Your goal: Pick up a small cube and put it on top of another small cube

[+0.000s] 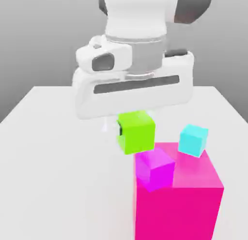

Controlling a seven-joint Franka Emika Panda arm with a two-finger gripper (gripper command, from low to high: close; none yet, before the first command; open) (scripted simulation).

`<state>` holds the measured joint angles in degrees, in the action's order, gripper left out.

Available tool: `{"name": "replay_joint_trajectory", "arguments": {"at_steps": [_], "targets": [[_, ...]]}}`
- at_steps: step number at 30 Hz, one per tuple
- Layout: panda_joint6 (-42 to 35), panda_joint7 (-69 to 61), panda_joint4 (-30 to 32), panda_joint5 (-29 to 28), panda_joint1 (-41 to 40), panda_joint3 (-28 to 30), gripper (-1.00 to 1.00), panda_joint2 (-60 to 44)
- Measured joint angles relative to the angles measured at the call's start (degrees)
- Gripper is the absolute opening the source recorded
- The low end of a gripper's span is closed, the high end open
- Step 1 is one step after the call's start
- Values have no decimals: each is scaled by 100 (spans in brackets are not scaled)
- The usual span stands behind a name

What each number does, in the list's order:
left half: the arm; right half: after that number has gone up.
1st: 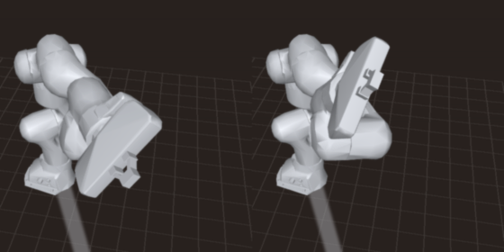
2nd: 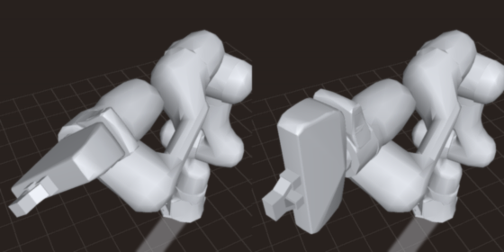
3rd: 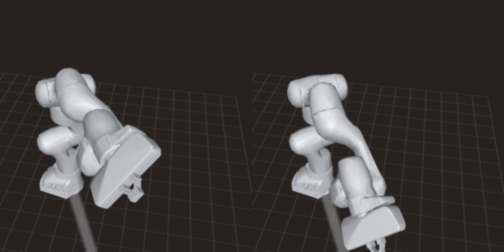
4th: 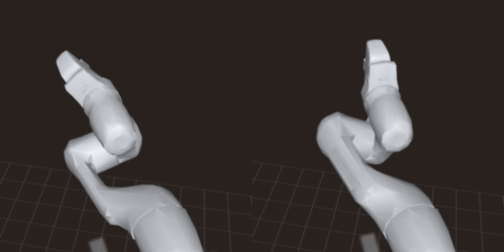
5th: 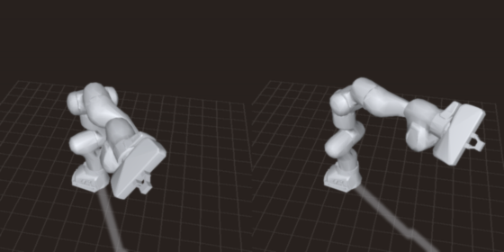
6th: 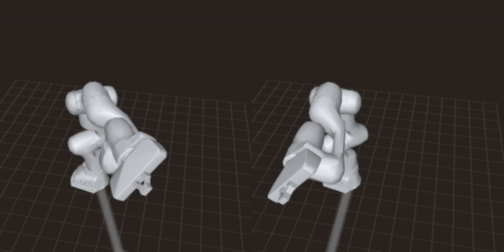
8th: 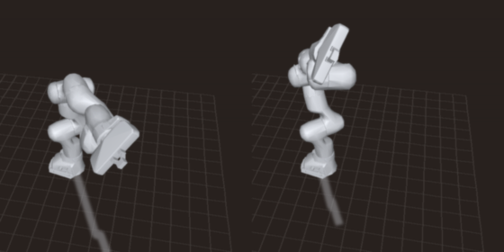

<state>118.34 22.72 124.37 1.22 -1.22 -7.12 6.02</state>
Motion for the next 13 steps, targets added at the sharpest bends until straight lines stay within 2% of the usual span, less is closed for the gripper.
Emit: {"name": "replay_joint_trajectory", "arguments": {"at_steps": [2, 3, 9, 13], "targets": [[349, -49, 193, -18, 23, -16, -100, -157], [541, -52, 307, -28, 24, -20, 100, -235], [639, -44, 364, -52, 23, -22, 100, -275], [-30, -67, -50, -33, 6, -27, 100, -14]]}}
